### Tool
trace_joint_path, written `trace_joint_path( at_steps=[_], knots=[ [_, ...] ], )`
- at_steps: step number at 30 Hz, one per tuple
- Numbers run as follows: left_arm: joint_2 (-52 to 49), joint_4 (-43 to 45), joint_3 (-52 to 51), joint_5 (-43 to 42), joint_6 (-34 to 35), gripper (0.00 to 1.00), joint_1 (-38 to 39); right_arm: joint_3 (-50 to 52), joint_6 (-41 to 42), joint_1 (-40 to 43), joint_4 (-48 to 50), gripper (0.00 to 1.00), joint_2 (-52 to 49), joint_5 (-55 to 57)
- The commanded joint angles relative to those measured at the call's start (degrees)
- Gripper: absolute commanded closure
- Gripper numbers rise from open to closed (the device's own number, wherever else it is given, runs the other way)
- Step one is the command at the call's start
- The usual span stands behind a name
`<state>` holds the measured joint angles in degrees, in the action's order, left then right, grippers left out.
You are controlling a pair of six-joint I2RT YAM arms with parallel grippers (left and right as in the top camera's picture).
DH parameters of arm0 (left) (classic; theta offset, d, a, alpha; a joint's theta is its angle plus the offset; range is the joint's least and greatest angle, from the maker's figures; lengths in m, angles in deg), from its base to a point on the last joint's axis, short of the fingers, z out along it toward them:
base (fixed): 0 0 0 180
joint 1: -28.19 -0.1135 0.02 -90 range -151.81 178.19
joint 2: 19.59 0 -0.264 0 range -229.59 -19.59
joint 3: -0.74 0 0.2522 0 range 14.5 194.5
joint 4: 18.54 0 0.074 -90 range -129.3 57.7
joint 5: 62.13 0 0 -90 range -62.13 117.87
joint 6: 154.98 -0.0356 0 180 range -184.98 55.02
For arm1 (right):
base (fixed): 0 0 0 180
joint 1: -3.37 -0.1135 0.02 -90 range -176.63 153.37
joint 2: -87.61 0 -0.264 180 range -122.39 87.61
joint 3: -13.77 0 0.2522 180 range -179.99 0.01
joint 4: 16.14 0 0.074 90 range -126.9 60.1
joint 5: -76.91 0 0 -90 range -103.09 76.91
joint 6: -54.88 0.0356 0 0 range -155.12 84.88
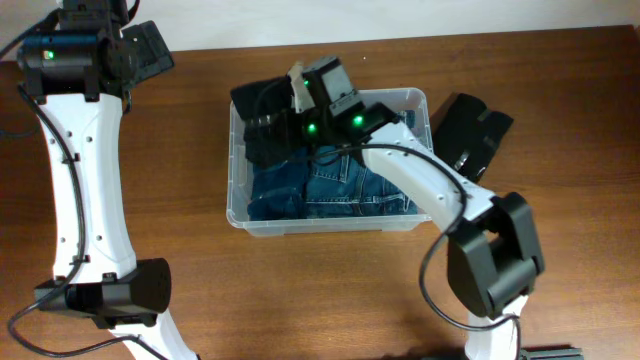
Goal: Pack container
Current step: 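Carry the black clothing into the bin and release it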
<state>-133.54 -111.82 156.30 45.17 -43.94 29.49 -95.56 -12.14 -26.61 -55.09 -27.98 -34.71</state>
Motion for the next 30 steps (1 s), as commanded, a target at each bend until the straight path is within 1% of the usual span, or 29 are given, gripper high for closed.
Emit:
trace_joint_path(
  at_steps=[1, 3, 7, 9, 10, 11, 13, 14, 15, 21, 30],
  knots=[
    [-0.3, 0.2, -0.4, 0.0, 0.8, 0.01, -0.3, -0.3, 0.5, -0.1, 0.6, 0.80, -1.3, 2.4],
    [-0.3, 0.2, -0.4, 0.0, 0.8, 0.01, -0.3, -0.3, 1.0, -0.1, 0.5, 0.80, -1.9, 2.4],
    [-0.3, 0.2, -0.4, 0.0, 0.7, 0.01, -0.3, -0.3, 5.3, -0.1, -0.3, 0.81, -1.9, 2.6],
    [-0.3, 0.1, -0.4, 0.0, 0.8, 0.01, -0.3, -0.3, 6.5, -0.1, -0.3, 0.79, -1.9, 2.6],
    [-0.3, 0.2, -0.4, 0.0, 0.8, 0.01, -0.3, -0.3, 6.5, -0.1, -0.5, 0.74, -1.9, 2.6],
    [-0.3, 0.2, -0.4, 0.0, 0.7, 0.01, -0.3, -0.3, 6.5, -0.1, -0.8, 0.68, -1.9, 2.6],
    [-0.3, 0.2, -0.4, 0.0, 0.8, 0.01, -0.3, -0.3, 6.5, -0.2, -1.6, 0.46, -1.9, 2.6],
    [-0.3, 0.2, -0.4, 0.0, 0.7, 0.01, -0.3, -0.3, 6.5, -0.2, -2.1, 0.38, -1.9, 2.6],
    [-0.3, 0.2, -0.4, 0.0, 0.7, 0.01, -0.3, -0.3, 6.5, -0.2, -2.6, 0.35, -1.9, 2.6],
    [-0.3, 0.2, -0.4, 0.0, 0.7, 0.01, -0.3, -0.4, 4.8, 0.9, -4.2, 0.26, -0.3, 2.4],
    [-0.3, 0.2, -0.4, 0.0, 0.8, 0.01, -0.3, -0.4, -1.7, 1.6, -4.8, 0.27, 7.5, 5.0]
  ],
)
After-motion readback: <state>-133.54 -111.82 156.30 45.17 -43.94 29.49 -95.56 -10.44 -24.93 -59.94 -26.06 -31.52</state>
